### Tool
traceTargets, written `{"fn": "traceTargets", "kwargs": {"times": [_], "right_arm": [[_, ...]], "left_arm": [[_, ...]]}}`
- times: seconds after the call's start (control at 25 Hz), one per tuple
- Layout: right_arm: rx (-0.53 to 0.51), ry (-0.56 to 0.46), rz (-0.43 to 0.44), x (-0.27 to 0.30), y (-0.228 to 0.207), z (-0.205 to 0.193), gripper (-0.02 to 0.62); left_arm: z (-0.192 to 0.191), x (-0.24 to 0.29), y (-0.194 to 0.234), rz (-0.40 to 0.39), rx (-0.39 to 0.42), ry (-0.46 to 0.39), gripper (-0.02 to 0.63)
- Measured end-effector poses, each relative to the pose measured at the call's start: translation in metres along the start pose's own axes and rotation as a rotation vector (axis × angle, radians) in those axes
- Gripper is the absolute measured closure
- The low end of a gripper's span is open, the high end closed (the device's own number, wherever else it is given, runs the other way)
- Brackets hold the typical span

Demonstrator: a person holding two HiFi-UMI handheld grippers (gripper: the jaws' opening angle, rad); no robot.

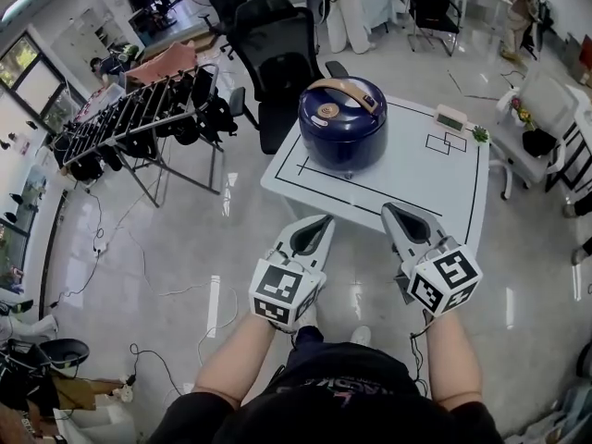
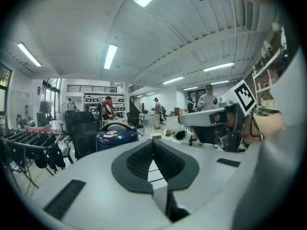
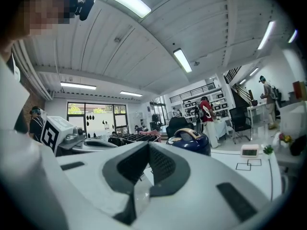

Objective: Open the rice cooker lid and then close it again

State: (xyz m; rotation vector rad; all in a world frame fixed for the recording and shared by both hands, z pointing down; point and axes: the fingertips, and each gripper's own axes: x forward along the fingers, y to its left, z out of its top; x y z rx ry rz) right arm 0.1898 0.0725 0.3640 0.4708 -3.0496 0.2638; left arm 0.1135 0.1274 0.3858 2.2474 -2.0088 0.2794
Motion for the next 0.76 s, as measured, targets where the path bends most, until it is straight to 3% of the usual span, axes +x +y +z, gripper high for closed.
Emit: {"fn": "traceTargets", "kwargs": {"times": [0.76], "right_arm": [[-0.015,-0.001,0.024,-0.029,-0.008,-0.002,0.595]], "left_arm": [[0.002,0.006,-0.033,0.01,0.004,-0.011,0.603]]}}
